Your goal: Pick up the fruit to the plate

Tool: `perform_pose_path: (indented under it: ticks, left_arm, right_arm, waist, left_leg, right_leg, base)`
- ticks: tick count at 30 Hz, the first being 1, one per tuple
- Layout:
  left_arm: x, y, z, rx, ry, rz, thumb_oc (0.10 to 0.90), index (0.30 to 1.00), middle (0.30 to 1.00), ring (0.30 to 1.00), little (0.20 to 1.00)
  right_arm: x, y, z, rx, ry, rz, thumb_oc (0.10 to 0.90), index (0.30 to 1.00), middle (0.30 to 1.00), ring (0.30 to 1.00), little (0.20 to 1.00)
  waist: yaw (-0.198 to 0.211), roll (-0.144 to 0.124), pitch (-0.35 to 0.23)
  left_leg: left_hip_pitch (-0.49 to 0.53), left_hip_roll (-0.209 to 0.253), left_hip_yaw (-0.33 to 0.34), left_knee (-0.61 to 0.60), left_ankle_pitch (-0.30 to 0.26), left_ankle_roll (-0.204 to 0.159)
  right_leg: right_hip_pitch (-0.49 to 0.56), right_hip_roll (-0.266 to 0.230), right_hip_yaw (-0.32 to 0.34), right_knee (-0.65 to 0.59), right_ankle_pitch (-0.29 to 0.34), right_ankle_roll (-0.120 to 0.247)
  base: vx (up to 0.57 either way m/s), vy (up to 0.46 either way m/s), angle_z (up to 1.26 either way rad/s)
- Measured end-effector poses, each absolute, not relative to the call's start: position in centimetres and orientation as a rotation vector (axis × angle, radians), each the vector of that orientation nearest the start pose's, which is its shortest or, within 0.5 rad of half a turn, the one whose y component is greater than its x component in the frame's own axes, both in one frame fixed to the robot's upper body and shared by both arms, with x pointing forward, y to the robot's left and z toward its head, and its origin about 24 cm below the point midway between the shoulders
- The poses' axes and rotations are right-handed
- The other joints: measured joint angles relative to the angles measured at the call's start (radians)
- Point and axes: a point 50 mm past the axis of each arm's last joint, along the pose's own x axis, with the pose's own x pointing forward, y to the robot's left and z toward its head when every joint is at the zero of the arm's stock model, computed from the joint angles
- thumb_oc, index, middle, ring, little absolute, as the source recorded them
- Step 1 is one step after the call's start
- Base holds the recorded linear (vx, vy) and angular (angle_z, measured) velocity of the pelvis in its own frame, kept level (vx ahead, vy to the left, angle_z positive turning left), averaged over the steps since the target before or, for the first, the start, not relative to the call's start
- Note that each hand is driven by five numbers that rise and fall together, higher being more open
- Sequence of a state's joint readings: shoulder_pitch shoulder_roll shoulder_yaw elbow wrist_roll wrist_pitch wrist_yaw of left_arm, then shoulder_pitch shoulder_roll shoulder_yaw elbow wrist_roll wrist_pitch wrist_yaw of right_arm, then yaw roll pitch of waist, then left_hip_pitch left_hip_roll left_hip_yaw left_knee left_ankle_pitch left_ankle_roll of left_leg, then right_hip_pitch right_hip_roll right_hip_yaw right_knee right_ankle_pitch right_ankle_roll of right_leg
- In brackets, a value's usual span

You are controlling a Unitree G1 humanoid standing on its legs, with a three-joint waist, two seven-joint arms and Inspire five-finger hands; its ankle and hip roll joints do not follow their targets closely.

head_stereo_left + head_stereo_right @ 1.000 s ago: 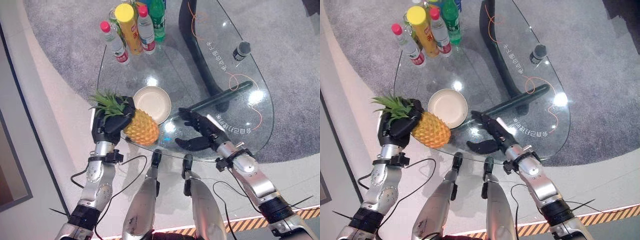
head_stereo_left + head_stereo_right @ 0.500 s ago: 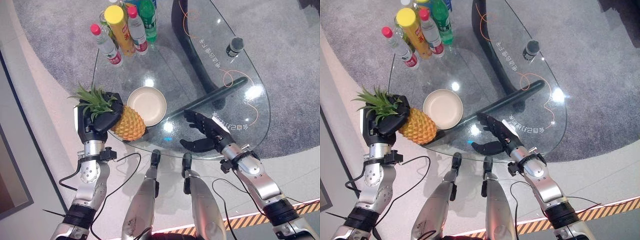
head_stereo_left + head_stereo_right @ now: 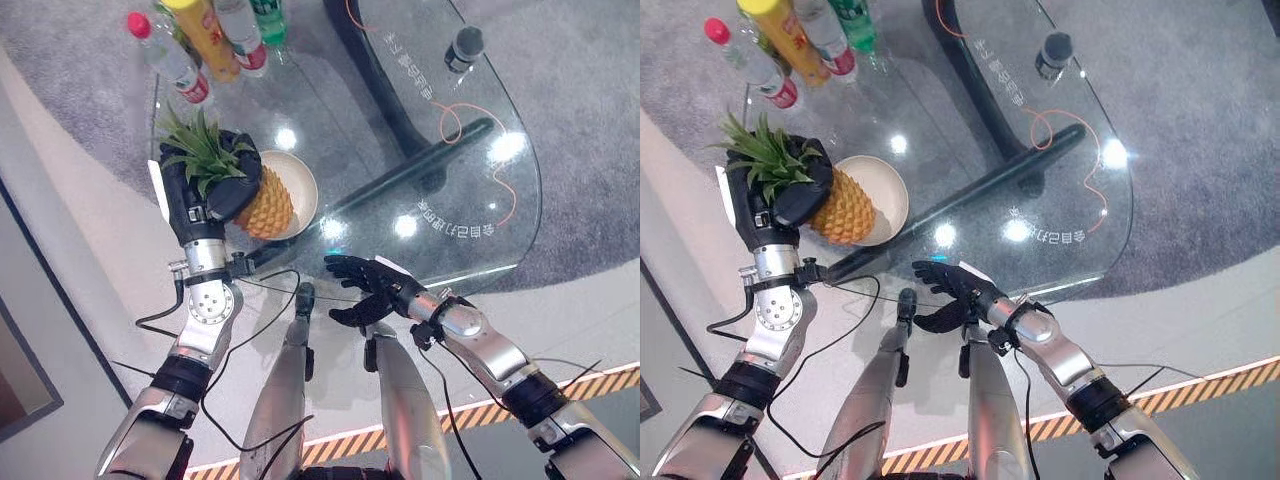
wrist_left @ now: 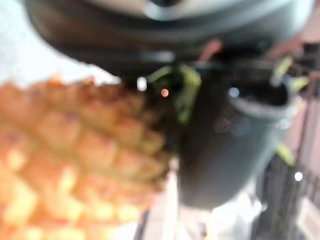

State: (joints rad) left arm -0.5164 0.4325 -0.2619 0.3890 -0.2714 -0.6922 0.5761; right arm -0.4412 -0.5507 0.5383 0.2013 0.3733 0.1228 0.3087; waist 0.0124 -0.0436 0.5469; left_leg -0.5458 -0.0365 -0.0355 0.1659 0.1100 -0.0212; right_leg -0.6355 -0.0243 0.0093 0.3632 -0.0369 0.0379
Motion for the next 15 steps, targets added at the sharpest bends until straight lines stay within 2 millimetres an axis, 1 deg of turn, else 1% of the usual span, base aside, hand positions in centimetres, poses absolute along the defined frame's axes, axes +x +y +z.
perform_pose_path:
  ticks: [5, 9, 12, 15]
  left_arm:
    - [32.1, 18.9, 16.9, -0.003, -0.821, 0.345, 0.100, 0.300, 0.300, 0.300, 0.200]
    - [32.6, 18.9, 17.6, 0.050, -0.871, 0.416, 0.100, 0.300, 0.300, 0.300, 0.200]
    - [32.8, 19.1, 17.4, 0.075, -0.876, 0.461, 0.100, 0.300, 0.300, 0.300, 0.200]
    - [32.8, 18.7, 18.3, 0.106, -0.942, 0.491, 0.100, 0.300, 0.300, 0.300, 0.200]
  right_arm:
    - [30.6, -12.3, 6.2, -0.340, 0.204, 0.783, 0.800, 0.900, 0.900, 0.900, 0.900]
    - [30.9, -12.0, 6.6, -0.346, 0.200, 0.802, 0.800, 0.900, 0.900, 0.900, 0.900]
    - [31.1, -11.7, 6.9, -0.352, 0.193, 0.817, 0.800, 0.900, 0.900, 0.900, 0.900]
    - [31.5, -11.7, 7.5, -0.350, 0.184, 0.818, 0.800, 0.900, 0.900, 0.900, 0.900]
  waist:
    - [-0.016, -0.002, 0.000]
    - [-0.015, -0.004, 0.000]
    - [-0.020, -0.007, 0.000]
    - [-0.021, -0.012, -0.001]
  left_leg:
    - [-0.047, 0.001, 0.004, 0.015, -0.003, 0.000]
    - [-0.086, 0.000, 0.020, 0.032, -0.007, -0.001]
    - [-0.091, -0.001, 0.026, 0.033, -0.010, -0.004]
    - [-0.147, -0.001, 0.026, 0.064, -0.017, -0.007]
  right_leg:
    - [-0.045, 0.002, 0.003, 0.005, 0.006, -0.002]
    - [-0.088, 0.005, 0.016, 0.025, 0.006, -0.001]
    - [-0.102, 0.005, 0.027, 0.032, 0.006, 0.000]
    - [-0.148, 0.007, 0.027, 0.037, 0.008, -0.001]
  base:
    - [-0.01, 0.072, -0.03]
    - [0.00, 0.067, -0.07]
    - [0.00, 0.080, -0.09]
    - [0.00, 0.067, -0.01]
